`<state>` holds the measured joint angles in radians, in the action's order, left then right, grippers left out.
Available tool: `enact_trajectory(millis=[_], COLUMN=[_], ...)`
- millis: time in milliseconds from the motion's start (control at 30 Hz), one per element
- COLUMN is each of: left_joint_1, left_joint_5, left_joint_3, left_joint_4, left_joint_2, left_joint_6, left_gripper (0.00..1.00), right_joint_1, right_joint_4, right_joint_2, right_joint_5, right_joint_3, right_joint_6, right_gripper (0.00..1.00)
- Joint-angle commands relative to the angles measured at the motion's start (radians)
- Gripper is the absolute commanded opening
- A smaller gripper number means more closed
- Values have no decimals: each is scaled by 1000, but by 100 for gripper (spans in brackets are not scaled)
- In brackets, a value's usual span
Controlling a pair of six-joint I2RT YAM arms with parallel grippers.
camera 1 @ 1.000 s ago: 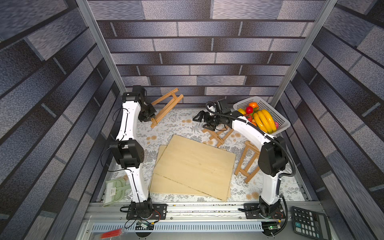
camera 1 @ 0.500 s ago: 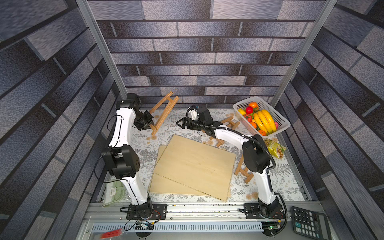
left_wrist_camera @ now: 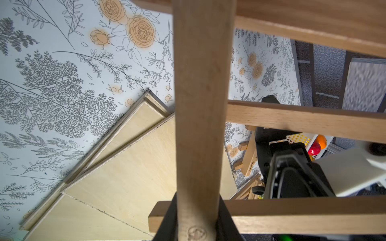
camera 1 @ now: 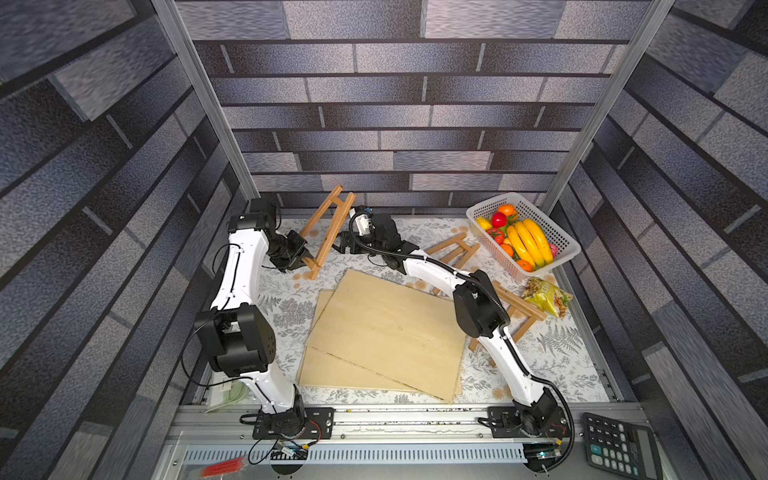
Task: Assemble the easel
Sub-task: Unfold the easel.
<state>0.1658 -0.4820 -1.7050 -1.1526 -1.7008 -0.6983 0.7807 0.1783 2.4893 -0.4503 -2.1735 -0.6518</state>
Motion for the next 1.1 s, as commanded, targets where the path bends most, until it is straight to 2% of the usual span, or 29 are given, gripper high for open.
enact_trajectory(millis=[0, 133, 333, 700, 867, 1067], left_joint_1=[-2, -2, 14, 58, 73, 87], left_joint_5=[-59, -80, -120, -79, -75, -72], left_joint_3=[-14, 11, 126, 174, 198, 250], left_joint_4=[71, 79, 115, 66, 56, 73], left_joint_2=[48, 82, 171, 223, 247, 266], left_joint_6=[-21, -41, -82, -27, -4, 13], left_gripper=[0, 0, 0, 0, 0, 0], right_joint_1=[27, 29, 25, -20, -58, -87], right_joint_4=[69, 19, -137, -261, -248, -207], right_joint_2=[54, 115, 165, 147, 161, 225], right_joint_5=[-13, 12, 150, 317, 333, 268], right_joint_3=[-60, -163, -276, -216, -218, -291], right_joint_6=[-66, -73, -3, 125, 123, 109], right_gripper=[100, 100, 100, 100, 100, 100])
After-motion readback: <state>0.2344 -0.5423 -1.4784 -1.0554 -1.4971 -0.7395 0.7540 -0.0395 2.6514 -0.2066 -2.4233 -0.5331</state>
